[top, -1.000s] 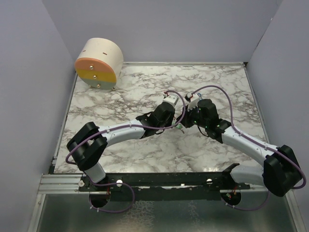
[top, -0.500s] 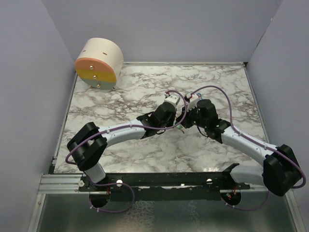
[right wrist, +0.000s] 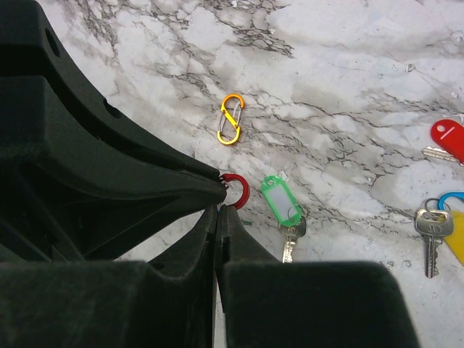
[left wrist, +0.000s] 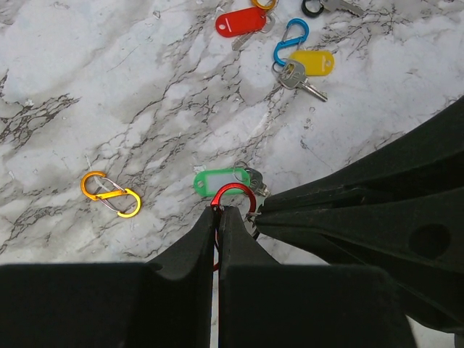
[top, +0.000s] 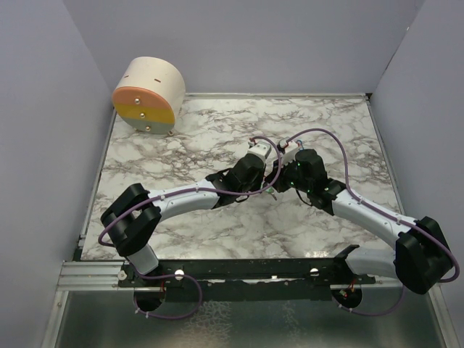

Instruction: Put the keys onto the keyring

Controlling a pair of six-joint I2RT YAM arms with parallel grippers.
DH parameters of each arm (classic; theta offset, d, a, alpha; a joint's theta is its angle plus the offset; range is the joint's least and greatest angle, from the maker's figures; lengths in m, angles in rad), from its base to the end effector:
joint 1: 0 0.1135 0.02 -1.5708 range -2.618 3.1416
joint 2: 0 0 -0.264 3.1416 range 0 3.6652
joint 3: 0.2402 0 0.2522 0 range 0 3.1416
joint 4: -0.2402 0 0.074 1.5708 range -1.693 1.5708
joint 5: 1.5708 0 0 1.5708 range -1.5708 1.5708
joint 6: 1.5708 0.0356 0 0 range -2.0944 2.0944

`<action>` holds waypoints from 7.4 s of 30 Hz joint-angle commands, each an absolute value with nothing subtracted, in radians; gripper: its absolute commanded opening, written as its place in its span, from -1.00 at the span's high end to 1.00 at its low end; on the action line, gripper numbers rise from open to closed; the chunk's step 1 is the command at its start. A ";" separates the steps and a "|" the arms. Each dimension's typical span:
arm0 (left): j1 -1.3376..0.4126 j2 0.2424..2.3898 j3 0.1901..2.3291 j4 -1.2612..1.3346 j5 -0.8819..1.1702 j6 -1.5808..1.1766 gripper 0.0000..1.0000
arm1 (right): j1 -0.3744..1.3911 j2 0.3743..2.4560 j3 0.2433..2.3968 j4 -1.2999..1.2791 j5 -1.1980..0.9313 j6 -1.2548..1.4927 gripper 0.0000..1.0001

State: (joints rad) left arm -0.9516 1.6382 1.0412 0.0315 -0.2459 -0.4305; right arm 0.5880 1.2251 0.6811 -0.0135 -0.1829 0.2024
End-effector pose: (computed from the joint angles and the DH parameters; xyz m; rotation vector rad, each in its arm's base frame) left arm 0.2193 -0.2928 0.2307 0.4153 2.1280 -0.5519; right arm 0.2158 0.1517 0.2288 -0.5283 2.1254 0.6524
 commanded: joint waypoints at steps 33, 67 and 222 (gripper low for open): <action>-0.962 1.604 1.065 0.034 -0.241 -0.411 1.00 | 0.595 1.233 0.691 0.024 -0.146 0.193 0.98; -0.962 1.585 1.059 0.029 -0.219 -0.402 1.00 | 0.595 1.208 0.680 0.028 -0.107 0.206 0.99; -0.903 1.866 1.011 0.112 -0.643 -0.585 -0.85 | 0.518 1.148 0.670 -0.151 0.092 0.306 0.07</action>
